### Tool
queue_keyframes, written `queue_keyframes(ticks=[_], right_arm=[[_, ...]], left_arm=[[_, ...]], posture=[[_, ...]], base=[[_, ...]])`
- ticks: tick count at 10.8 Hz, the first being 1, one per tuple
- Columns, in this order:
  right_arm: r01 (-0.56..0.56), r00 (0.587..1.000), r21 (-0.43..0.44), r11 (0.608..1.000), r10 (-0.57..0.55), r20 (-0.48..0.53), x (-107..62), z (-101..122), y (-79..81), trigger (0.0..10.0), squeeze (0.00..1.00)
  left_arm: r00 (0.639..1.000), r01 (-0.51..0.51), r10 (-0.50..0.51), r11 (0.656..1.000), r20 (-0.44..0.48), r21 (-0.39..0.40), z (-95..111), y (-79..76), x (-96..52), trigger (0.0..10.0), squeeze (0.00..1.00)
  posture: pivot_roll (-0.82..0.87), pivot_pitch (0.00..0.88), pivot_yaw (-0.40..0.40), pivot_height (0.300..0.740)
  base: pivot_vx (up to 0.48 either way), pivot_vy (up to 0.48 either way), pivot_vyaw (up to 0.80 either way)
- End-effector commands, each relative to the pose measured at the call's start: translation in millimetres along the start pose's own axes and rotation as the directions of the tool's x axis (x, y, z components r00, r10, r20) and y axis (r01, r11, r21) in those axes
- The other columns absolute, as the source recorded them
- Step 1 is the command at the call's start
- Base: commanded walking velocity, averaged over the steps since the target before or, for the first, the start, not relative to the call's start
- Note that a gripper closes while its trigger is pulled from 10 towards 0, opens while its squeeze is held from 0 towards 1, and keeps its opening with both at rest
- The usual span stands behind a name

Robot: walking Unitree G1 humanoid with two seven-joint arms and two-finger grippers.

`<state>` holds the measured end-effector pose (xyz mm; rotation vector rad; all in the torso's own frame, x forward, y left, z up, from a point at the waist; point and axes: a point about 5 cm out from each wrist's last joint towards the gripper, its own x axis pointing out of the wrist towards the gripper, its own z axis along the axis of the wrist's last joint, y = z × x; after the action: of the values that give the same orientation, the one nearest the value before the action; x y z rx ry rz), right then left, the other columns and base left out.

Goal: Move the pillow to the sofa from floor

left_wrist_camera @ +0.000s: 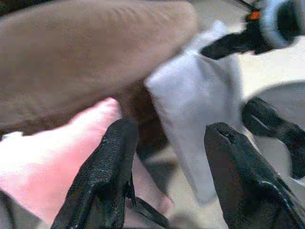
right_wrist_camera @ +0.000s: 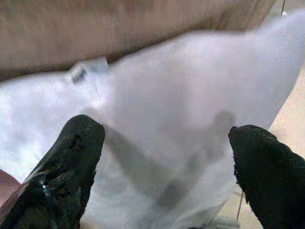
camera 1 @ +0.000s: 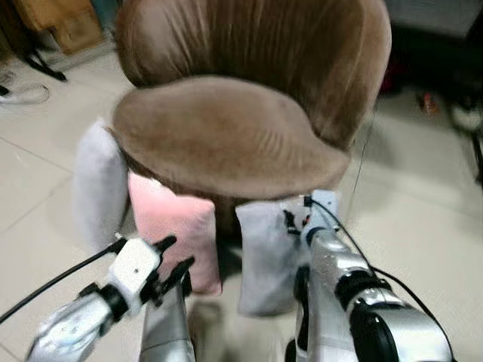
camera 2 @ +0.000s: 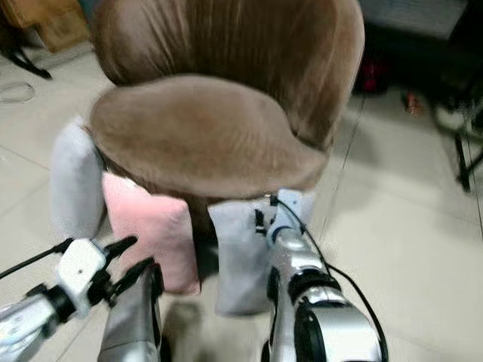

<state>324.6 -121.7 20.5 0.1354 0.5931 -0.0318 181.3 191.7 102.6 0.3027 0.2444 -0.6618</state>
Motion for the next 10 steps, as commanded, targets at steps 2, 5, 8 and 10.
queue_keyframes(ticks=[2, 5, 8, 10], right_arm=[[0.006, 0.999, 0.029, 1.000, -0.007, 0.040, 1.1, 9, 5.4, 10.0, 0.00], [-0.116, 0.989, 0.077, 0.990, 0.109, 0.096, -0.5, 9, 18.4, 10.0, 0.00], [-0.140, 0.989, 0.060, 0.988, 0.136, 0.066, -2.4, -3, 29.4, 0.0, 0.00], [-0.145, 0.988, 0.050, 0.988, 0.141, 0.064, -2.7, -3, 31.4, 0.0, 0.00]], left_arm=[[1.000, 0.008, -0.008, 1.000, -0.022, -0.005, 3, -1.0, -15.2, 10.0, 0.00], [0.999, -0.006, 0.006, 1.000, -0.036, -0.017, 6, -10.8, -30.8, 10.0, 0.00], [0.999, 0.002, -0.004, 0.999, -0.051, -0.039, 6, -18.8, -36.5, 10.0, 0.00], [0.999, 0.011, -0.014, 0.999, -0.053, -0.041, 8, -21.9, -36.2, 10.0, 0.00]], posture=[[0.21, 0.242, -0.004, 0.490], [0.22, 0.291, -0.024, 0.490], [0.23, 0.291, -0.036, 0.490], [0.22, 0.293, -0.035, 0.490]], base=[[0.000, 0.000, 0.00], [0.000, 0.000, 0.00], [0.000, 0.000, 0.00], [0.000, 0.000, 0.00]])
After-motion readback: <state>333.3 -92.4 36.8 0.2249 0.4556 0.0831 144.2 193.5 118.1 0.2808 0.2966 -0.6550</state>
